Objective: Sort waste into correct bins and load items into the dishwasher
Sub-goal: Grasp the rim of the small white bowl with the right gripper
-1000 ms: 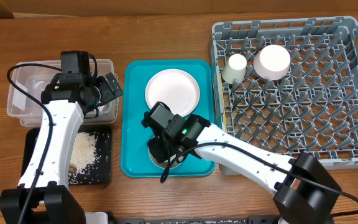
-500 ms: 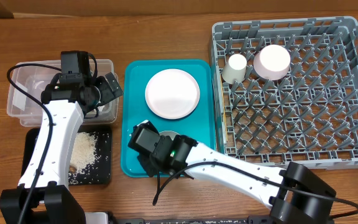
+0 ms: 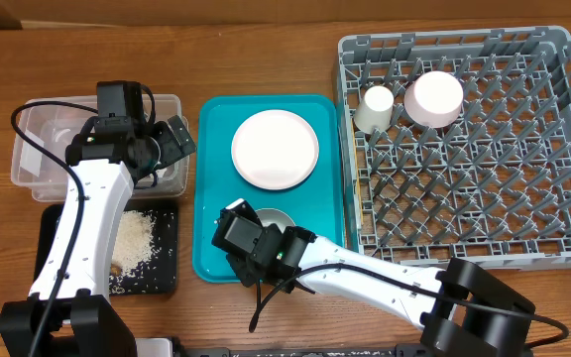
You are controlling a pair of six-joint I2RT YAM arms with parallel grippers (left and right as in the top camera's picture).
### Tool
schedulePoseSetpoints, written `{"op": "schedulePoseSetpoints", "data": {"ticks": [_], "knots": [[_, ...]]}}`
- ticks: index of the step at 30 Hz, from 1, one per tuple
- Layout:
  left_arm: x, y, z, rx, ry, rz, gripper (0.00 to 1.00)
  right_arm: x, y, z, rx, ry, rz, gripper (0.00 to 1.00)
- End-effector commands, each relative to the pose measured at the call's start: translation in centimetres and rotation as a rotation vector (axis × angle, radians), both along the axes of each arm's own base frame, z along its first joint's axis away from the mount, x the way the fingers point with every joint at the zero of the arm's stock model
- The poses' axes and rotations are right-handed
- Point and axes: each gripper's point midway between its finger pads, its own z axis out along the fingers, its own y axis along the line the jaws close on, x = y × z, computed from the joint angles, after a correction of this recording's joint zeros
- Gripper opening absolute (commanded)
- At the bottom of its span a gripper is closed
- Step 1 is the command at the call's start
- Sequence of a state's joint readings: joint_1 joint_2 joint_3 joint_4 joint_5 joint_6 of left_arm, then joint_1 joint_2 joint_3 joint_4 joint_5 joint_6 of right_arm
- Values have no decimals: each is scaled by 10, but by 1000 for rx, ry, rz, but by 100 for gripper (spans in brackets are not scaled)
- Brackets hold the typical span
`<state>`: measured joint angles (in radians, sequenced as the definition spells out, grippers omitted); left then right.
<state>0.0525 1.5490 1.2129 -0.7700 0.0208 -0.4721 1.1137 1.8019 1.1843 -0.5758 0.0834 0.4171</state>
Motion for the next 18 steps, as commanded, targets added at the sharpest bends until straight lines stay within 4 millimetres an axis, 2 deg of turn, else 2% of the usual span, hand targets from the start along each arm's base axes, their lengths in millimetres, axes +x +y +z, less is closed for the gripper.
{"op": "schedulePoseSetpoints", "data": {"ticks": [1,7,10,18], "knots": [[3,3,1,7,-5,16,100,1,0,0,1,-10,-8,28],[3,3,1,7,-5,16,100,-2,-6,-5,-19,-1,-8,28],[3,3,1,7,-5,16,100,-1,-3,-5,-7,-6,-7,31],[3,3,1,7,-5,16,100,-4,2,-3,21,10,5,32]]}}
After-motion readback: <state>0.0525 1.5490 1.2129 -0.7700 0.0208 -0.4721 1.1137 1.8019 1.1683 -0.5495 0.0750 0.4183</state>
